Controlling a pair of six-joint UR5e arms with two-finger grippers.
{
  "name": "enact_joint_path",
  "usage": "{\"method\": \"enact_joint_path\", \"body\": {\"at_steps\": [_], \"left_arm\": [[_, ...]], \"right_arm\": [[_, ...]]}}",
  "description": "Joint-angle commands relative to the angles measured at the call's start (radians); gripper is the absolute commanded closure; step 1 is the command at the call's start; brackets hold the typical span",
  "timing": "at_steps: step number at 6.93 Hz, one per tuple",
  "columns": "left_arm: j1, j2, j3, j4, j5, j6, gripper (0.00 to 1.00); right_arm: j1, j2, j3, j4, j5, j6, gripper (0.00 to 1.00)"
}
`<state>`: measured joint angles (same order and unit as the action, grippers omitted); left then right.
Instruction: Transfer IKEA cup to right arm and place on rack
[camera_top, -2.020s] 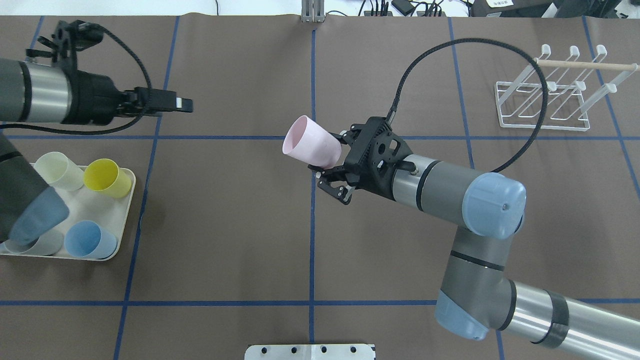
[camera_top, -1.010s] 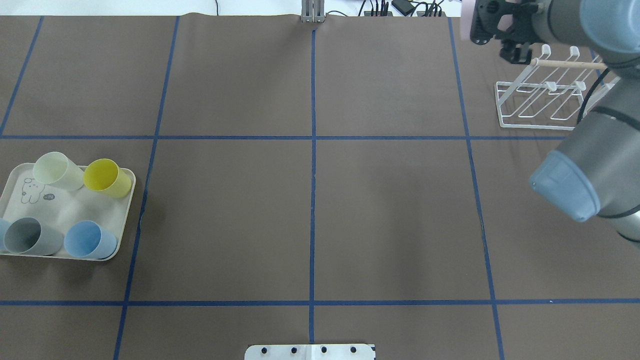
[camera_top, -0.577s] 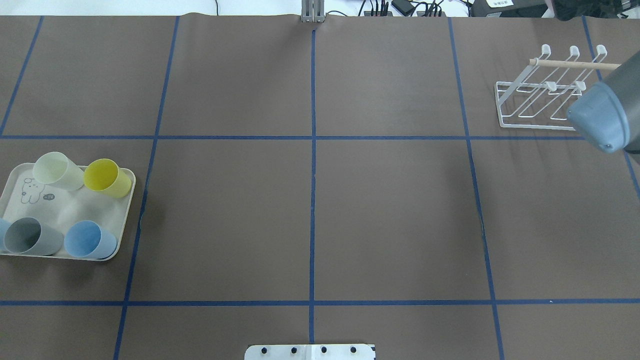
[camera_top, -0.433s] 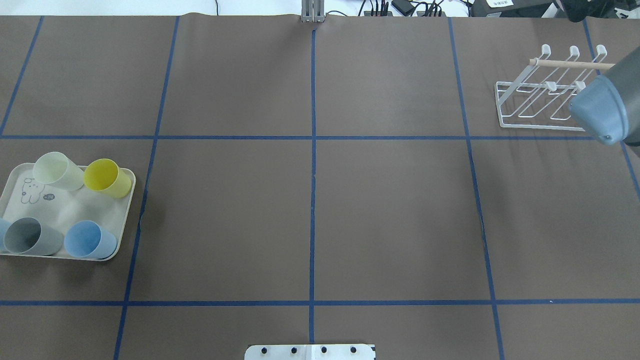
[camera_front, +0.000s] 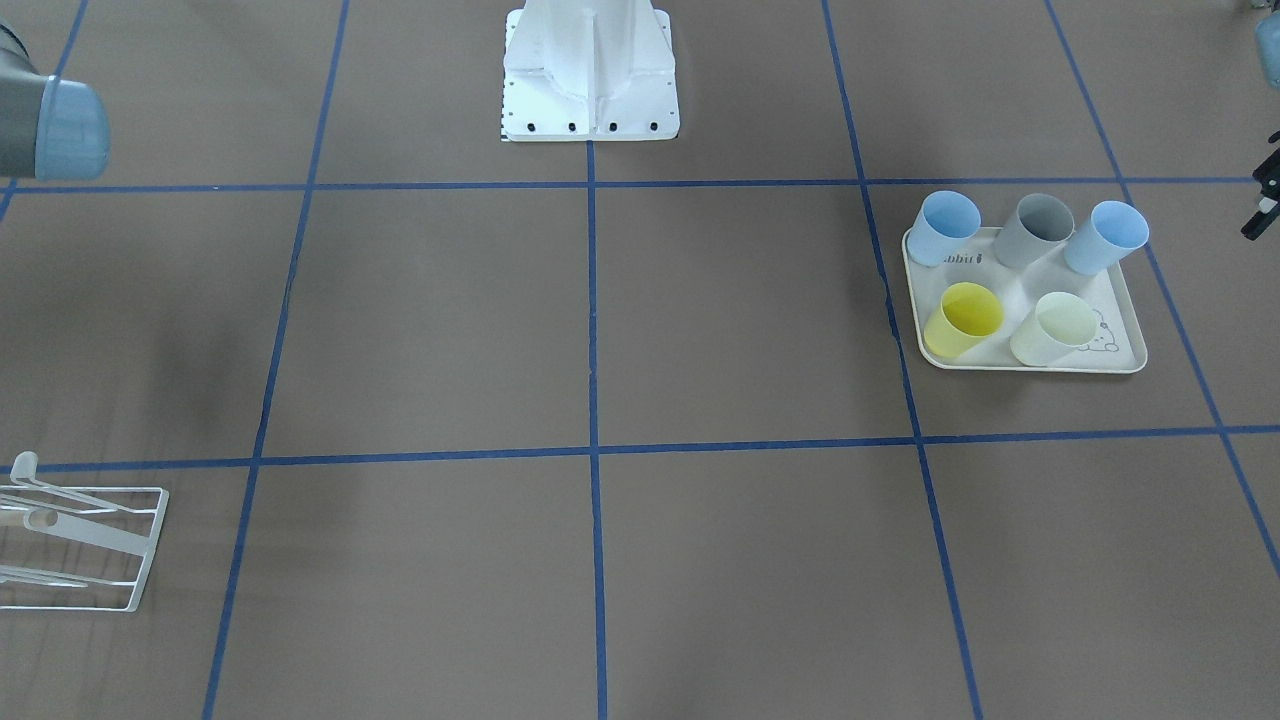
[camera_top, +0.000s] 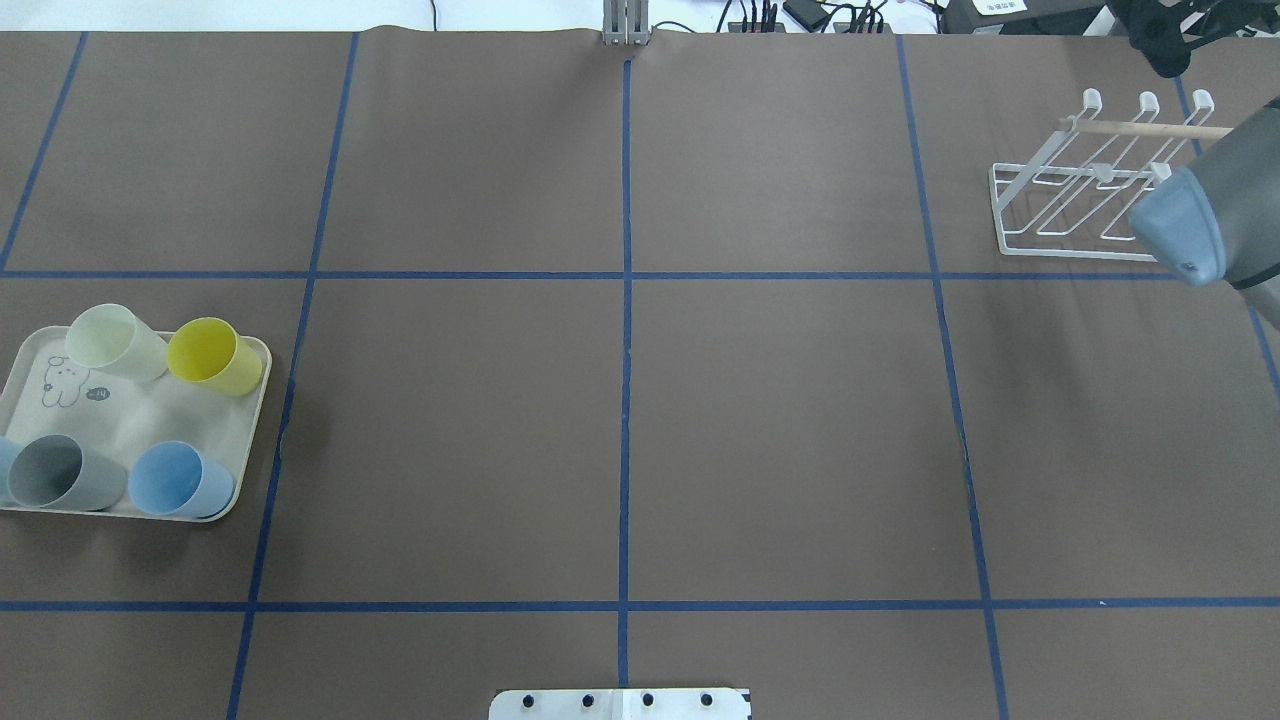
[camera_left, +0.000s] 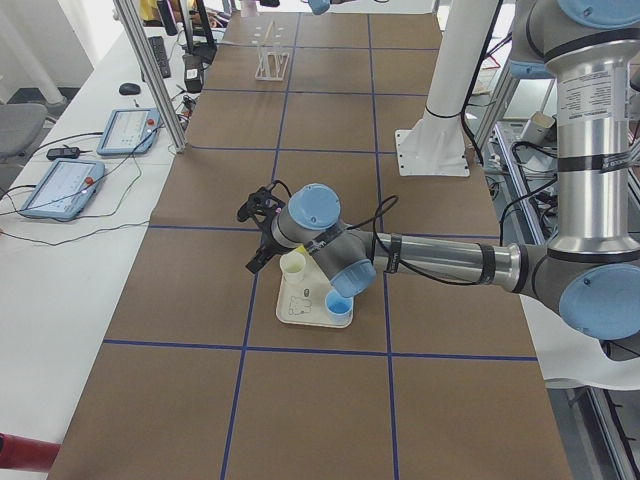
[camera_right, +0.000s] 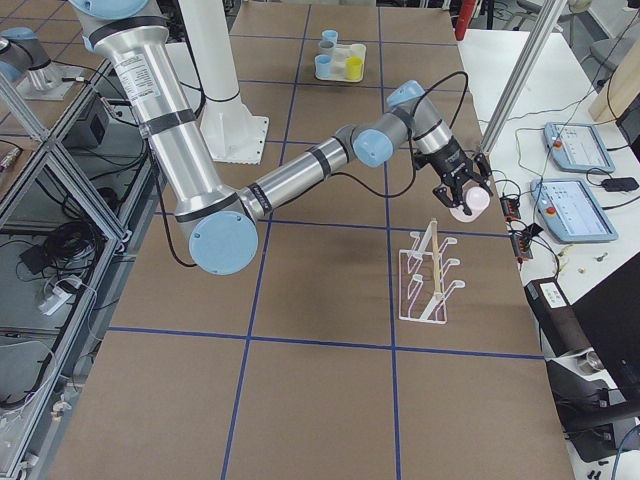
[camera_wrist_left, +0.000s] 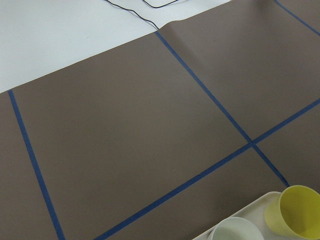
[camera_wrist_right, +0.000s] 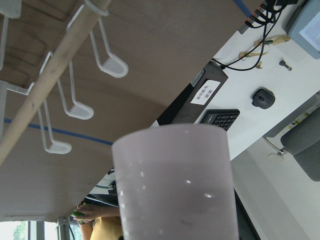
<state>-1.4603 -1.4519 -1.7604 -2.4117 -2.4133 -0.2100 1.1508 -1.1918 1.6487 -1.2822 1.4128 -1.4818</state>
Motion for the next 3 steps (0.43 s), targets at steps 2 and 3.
{"method": "enact_joint_path", "body": {"at_steps": [2,3], "left_arm": [[0.0,0.001,-0.001,-0.001,0.0,0.0,0.0],[0.001,0.001,0.001,-0.001,0.0,0.0,0.0]], "right_arm": [[0.001,-0.063,-0.092,0.173,-0.033,-0.041,1.0],[-0.005,-0.071,-0.108,0.173,-0.057,-0.041,1.0]]}}
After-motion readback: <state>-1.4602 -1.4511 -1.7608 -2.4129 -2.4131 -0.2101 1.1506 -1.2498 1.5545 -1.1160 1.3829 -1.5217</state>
